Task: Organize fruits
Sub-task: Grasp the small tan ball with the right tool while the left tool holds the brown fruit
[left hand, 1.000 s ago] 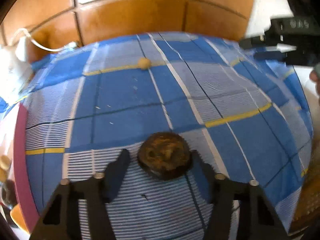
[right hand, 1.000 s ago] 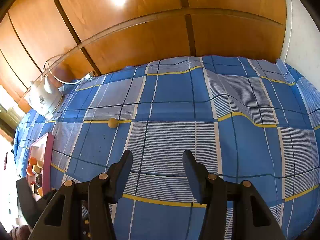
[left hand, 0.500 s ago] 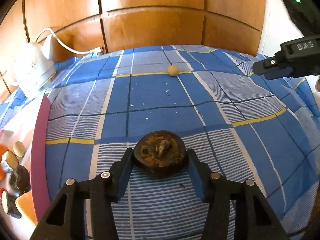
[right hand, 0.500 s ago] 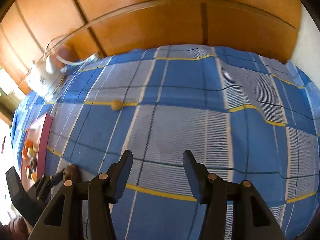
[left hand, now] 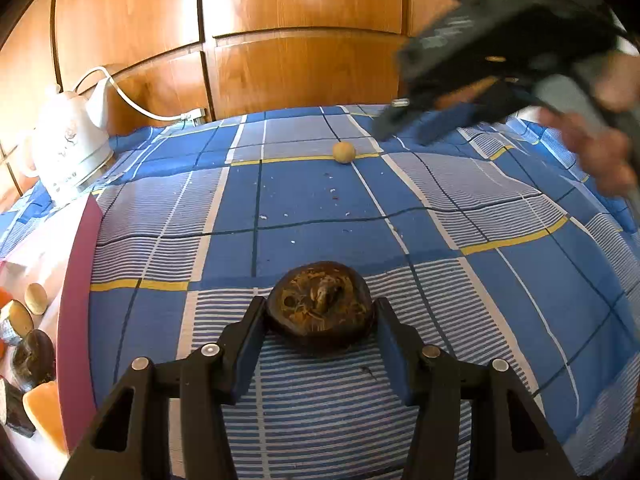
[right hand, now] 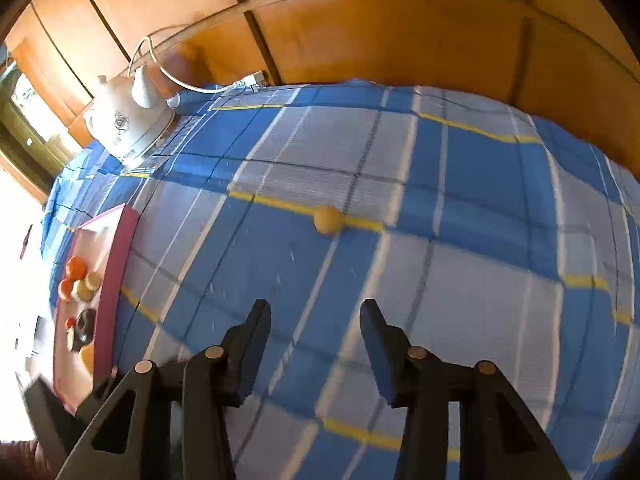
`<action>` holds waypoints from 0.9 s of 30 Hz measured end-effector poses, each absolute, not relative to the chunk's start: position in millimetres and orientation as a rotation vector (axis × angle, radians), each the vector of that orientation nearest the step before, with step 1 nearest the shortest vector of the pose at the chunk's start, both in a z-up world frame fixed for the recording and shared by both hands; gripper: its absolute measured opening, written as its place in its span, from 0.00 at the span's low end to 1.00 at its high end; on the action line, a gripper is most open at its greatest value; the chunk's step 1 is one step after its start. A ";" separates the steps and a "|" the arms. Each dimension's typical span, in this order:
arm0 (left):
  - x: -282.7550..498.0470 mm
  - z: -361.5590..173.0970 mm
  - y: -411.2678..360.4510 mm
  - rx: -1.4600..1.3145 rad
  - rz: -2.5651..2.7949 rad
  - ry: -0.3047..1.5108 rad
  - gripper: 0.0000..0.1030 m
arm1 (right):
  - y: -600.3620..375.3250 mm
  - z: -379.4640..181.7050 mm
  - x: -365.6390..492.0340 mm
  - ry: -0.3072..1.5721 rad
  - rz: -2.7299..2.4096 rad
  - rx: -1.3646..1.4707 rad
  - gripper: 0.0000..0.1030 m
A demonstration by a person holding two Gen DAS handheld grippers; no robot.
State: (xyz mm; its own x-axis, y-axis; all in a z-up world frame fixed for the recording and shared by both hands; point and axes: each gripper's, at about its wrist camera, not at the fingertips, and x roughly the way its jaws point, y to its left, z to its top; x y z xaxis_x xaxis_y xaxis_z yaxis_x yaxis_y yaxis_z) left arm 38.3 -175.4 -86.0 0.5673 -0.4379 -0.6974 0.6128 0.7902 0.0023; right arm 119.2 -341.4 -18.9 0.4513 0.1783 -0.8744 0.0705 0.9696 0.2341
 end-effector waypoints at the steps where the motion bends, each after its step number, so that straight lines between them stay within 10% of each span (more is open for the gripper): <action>1: 38.0 -86.0 -175.4 0.256 -0.625 0.740 0.53 | -337.7 -20.9 127.4 1.104 0.063 0.234 0.44; 10: 34.1 -86.6 -172.5 0.248 -0.629 0.729 0.53 | -319.0 -46.0 190.0 1.134 -0.001 0.091 0.44; 13: 34.0 -86.6 -173.0 0.249 -0.628 0.727 0.53 | -317.3 -59.3 202.2 1.171 -0.013 0.060 0.23; 27: 32.6 -86.0 -173.0 0.253 -0.626 0.729 0.53 | -328.5 -49.4 107.6 1.252 0.094 0.015 0.23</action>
